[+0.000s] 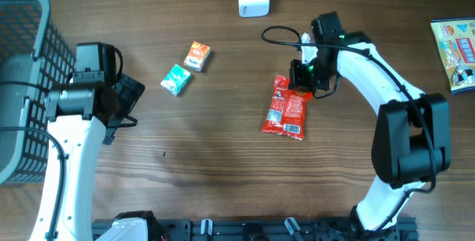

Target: Scan the item barcode

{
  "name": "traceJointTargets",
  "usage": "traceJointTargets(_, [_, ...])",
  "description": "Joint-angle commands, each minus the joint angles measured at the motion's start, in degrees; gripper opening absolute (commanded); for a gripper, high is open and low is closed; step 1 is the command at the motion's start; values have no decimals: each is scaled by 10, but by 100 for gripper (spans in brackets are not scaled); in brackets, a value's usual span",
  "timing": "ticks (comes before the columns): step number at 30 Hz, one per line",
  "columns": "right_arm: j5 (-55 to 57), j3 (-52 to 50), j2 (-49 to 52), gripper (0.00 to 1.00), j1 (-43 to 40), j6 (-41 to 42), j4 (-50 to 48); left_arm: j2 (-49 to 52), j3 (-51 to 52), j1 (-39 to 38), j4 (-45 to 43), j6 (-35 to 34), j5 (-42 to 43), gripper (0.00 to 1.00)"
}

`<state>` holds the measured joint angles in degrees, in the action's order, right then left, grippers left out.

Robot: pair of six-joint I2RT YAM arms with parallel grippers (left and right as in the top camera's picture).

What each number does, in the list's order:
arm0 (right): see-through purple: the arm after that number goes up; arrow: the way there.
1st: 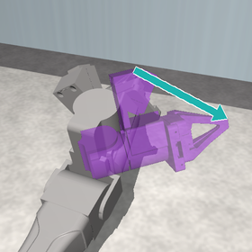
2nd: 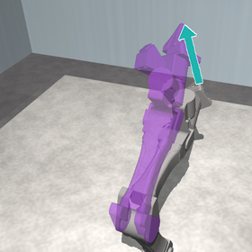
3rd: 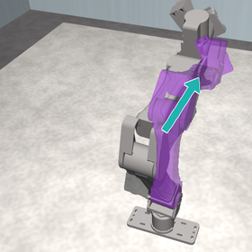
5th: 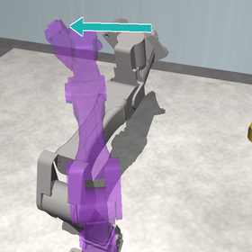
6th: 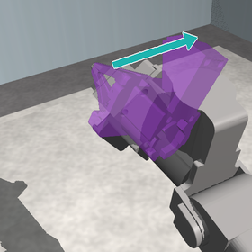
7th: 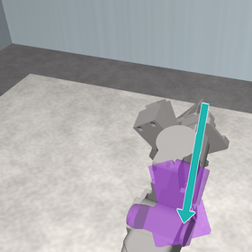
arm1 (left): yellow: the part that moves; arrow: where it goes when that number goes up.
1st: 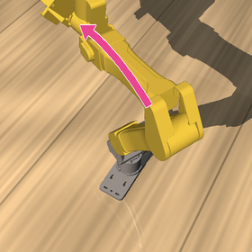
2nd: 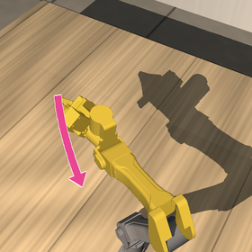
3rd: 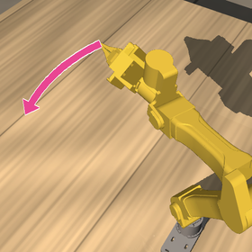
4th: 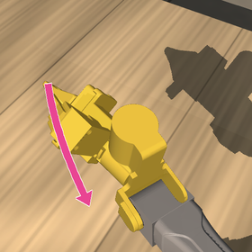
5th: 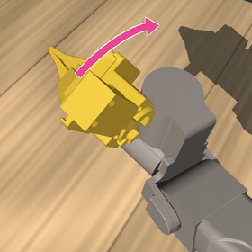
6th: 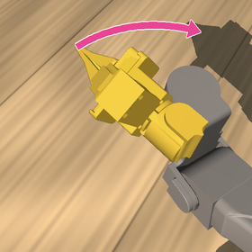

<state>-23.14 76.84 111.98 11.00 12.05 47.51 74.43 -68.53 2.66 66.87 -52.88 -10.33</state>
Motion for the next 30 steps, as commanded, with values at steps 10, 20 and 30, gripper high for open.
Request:
traceJointTargets(10, [77,209,1,31,-35,-49,263,-5,0,2,0,-1,3,100])
traceJointTargets(20, [-111,-54,2,100,-76,-50,123,-5,0,2,0,-1,3,100])
traceJointTargets(30, [-268,-266,2,100,-73,51,-132,-5,0,2,0,-1,3,100])
